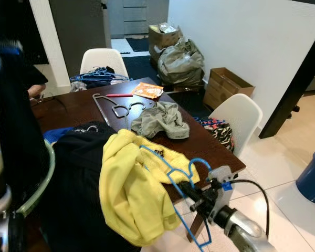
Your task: Hang hanger
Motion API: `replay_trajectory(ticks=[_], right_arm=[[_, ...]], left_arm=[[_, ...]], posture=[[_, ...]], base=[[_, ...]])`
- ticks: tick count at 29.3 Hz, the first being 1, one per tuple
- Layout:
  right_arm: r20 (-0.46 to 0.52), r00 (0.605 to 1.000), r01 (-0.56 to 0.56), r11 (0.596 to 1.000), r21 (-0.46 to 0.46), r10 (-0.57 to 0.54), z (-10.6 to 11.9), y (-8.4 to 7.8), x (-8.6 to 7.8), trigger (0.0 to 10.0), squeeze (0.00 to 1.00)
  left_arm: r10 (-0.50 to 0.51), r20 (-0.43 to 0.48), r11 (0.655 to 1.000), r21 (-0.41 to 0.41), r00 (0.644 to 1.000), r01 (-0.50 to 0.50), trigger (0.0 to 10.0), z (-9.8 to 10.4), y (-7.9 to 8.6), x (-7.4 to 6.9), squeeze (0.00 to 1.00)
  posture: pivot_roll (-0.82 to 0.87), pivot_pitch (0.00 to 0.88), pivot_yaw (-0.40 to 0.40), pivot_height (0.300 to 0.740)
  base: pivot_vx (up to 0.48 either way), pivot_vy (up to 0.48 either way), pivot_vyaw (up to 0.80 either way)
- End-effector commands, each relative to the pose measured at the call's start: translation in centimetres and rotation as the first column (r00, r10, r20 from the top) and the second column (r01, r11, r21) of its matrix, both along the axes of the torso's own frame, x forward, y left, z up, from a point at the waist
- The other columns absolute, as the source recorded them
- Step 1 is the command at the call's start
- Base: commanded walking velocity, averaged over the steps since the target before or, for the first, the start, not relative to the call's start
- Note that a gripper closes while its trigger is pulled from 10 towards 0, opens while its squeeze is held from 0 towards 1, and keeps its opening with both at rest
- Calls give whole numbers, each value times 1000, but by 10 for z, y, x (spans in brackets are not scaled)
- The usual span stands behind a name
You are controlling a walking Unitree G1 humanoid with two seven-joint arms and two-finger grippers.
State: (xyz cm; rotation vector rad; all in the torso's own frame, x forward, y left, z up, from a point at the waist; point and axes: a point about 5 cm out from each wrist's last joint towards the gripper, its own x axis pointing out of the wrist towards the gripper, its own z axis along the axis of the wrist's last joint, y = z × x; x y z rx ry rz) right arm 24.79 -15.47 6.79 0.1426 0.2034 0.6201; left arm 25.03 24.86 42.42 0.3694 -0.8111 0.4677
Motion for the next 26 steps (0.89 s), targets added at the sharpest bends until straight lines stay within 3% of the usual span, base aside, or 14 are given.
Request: replay_trajectory(ticks=[1,26], right_arm=[[-70,997,11,1000,-12,-11,-14,1,-4,10000,0],[-55,998,40,999,10,-40,-13,3,-3,10000,0]], left_arm=[[-16,29,999,53,999,14,10000,12,-7,-1,0],[-194,56,975,123,979,187,10000,47,-42,21,0]], posture=[[-2,0,11,736],[-23,0,55,736]], base=[[-322,0,0],[-376,0,-21]])
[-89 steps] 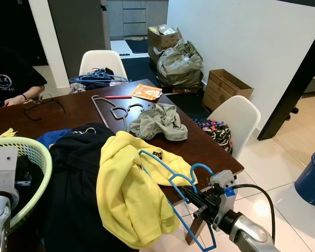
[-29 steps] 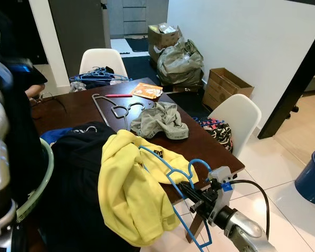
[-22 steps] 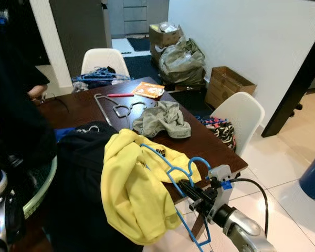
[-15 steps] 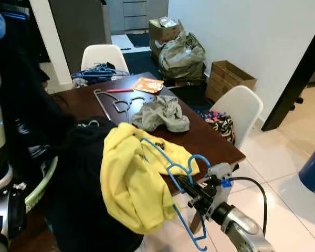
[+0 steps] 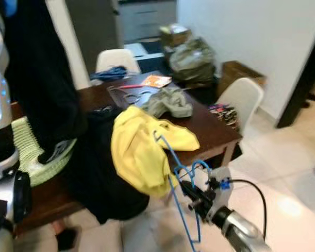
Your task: Hang hanger
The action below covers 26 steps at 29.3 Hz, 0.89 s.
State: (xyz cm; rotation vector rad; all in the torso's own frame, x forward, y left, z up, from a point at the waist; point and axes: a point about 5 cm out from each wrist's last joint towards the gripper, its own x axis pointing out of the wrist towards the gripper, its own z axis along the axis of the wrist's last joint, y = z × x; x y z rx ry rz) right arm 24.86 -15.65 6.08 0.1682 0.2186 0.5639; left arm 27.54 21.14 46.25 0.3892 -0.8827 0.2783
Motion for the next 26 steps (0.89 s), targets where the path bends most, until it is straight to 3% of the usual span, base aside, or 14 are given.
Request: replay_trajectory(ticks=[1,3,7,9,10,14,16,19,20,21,22,23,24,26], right_arm=[[-30,999,-17,1000,-1,17,-5,4,-4,10000,0],[-48,999,-1,1000,9,2,-8,4,-5,10000,0],[-48,999,1,1000,8,-1,-8,4,-5,10000,0],[-51,999,4,1000,-1,-4,-8,4,-4,10000,0],[-51,999,4,1000,-1,-4,-8,4,-4,10000,0],[-57,998,25,1000,9,-24,-8,2,-4,10000,0],[-57,998,25,1000,9,-24,-8,2,-4,10000,0],[-58,998,37,999,17,-36,-8,0,-3,10000,0],[-58,997,46,999,25,-44,-7,0,-3,10000,0],[-58,997,46,999,25,-44,-7,0,-3,10000,0],[-58,997,54,998,34,-52,-7,-1,-2,10000,0],[-58,997,54,998,34,-52,-7,-1,-2,10000,0],[-58,997,60,997,40,-58,-6,-2,-2,10000,0],[-58,997,60,997,40,-58,-6,-2,-2,10000,0]], left_arm=[[-30,43,999,13,999,30,10000,9,-5,-4,0],[-115,28,993,4,993,115,10000,11,-15,4,0],[-154,15,988,-3,988,154,10000,8,-20,8,0],[-272,-35,962,-40,962,270,10000,-7,-31,19,0],[-272,-35,962,-40,962,270,10000,-7,-31,19,0],[-452,-135,892,-83,882,444,10000,-41,-55,36,0],[-452,-135,892,-83,882,444,10000,-41,-55,36,0],[-517,-165,856,-84,840,511,10000,-54,-68,39,0],[-561,-182,827,-74,808,557,10000,-61,-79,39,0],[-561,-182,827,-74,808,557,10000,-61,-79,39,0],[-612,-203,787,-66,764,613,10000,-69,-92,37,0],[-612,-203,787,-66,764,613,10000,-69,-92,37,0],[-659,-223,746,-74,718,661,10000,-78,-104,36,0],[-659,-223,746,-74,718,661,10000,-78,-104,36,0]], posture=[[-23,0,55,736],[-26,0,62,736],[-29,0,64,736],[-33,0,66,736],[-33,0,66,736],[-37,0,68,736],[-37,0,68,736],[-39,0,66,736],[-39,0,66,736],[-39,0,66,736],[-39,0,66,736],[-39,0,66,736],[-42,0,68,736],[-42,0,68,736]], base=[[-382,0,-525],[-364,0,-800],[-182,0,-800],[0,0,-800],[0,0,-800],[0,0,-800],[0,0,-800],[0,0,-800],[0,0,-800],[0,0,-800],[0,0,-800],[0,0,-800],[0,0,-800],[0,0,-800]])
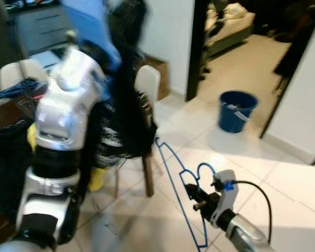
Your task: Hang hanger
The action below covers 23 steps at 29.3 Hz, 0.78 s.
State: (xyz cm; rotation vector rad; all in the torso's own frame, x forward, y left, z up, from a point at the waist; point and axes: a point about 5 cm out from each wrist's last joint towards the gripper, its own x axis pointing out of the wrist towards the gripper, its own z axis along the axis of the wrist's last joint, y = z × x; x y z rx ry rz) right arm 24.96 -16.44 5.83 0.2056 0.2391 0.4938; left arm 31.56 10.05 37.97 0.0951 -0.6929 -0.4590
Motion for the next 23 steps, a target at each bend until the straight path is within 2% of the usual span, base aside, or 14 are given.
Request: replay_trajectory(ticks=[1,4,7,8,9,11,12,13,14,15,16,17,22,23], right_arm=[[-19,1000,-4,1000,29,5,-3,5,-2,10000,0],[-18,1000,6,999,39,-5,-3,3,-1,10000,0],[-19,1000,8,999,40,-8,-2,3,-1,10000,0],[-21,1000,9,999,39,-8,-3,3,-1,10000,0],[-21,1000,9,999,39,-8,-3,3,-1,10000,0],[-23,1000,10,999,37,-9,-3,4,0,10000,0],[-25,1000,14,999,37,-13,-3,4,0,10000,0],[-26,999,24,999,38,-23,-3,3,0,10000,0],[-26,999,24,999,38,-23,-3,3,0,10000,0],[-32,998,53,998,43,-52,-3,-1,1,10000,0],[-32,998,53,998,43,-52,-3,-1,1,10000,0],[-38,995,94,994,52,-92,-3,-7,3,10000,0],[-40,993,116,992,58,-114,-2,-10,4,10000,0],[-41,989,144,988,63,-141,-1,-14,5,10000,0]], left_arm=[[-41,20,999,-15,999,42,10000,-3,-3,-5,0],[-105,-24,994,-40,994,104,10000,-16,-14,-4,0],[-96,-83,994,-56,992,92,10000,-34,-15,3,0],[-72,-127,996,-56,989,65,10000,-47,-13,8,0],[-72,-127,996,-56,989,65,10000,-47,-13,8,0],[15,-236,999,-39,972,-24,10000,-83,-6,21,0],[59,-298,997,-22,953,-69,10000,-104,-1,26,0],[150,-377,988,33,914,-149,10000,-138,8,31,0],[150,-377,988,33,914,-149,10000,-138,8,31,0],[283,-473,959,110,835,-263,10000,-182,24,34,0],[283,-473,959,110,835,-263,10000,-182,24,34,0],[368,-526,928,161,767,-335,10000,-210,38,31,0],[399,-535,915,186,744,-357,10000,-218,44,30,0],[438,-541,897,209,718,-390,10000,-225,54,28,0]], posture=[[-46,0,68,736],[-52,0,71,736],[-53,0,71,736],[-56,0,71,736],[-56,0,71,736],[-60,0,72,736],[-62,0,73,736],[-65,0,76,736],[-65,0,76,736],[-67,0,74,736],[-67,0,74,736],[-67,0,72,736],[-67,0,72,736],[-72,0,74,736]], base=[[0,0,-800],[0,0,-800],[0,0,-800],[0,0,-800],[0,0,-800],[0,0,-800],[0,0,-800],[0,0,-800],[0,0,-800],[0,0,-800],[0,0,-800],[0,0,-800],[0,0,-800],[0,0,-800]])
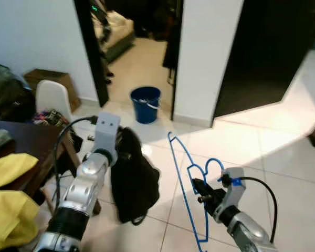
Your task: Hang hanger
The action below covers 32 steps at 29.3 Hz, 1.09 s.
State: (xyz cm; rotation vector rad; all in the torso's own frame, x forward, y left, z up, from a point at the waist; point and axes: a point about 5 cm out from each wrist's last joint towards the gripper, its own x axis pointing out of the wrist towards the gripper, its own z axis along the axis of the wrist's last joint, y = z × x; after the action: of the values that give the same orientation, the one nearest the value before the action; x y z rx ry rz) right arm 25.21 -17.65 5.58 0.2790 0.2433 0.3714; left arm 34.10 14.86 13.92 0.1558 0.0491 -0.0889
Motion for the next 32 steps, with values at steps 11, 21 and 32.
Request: replay_trajectory(ticks=[11,21,32], right_arm=[[-2,992,126,982,-140,-128,1,-20,7,10000,0],[-21,993,116,985,-131,-120,-2,-19,12,10000,0],[-44,997,55,986,-158,-62,-4,-18,14,10000,0]], left_arm=[[161,-111,986,-23,981,-164,10000,-50,73,-34,0],[231,-192,957,-130,954,-258,10000,-82,88,-50,0],[228,-154,956,-152,962,-251,10000,-78,89,-47,0]], posture=[[-100,0,82,736],[-93,0,54,736],[-92,0,-13,736]], base=[[0,0,-800],[0,0,-800],[0,0,-800]])
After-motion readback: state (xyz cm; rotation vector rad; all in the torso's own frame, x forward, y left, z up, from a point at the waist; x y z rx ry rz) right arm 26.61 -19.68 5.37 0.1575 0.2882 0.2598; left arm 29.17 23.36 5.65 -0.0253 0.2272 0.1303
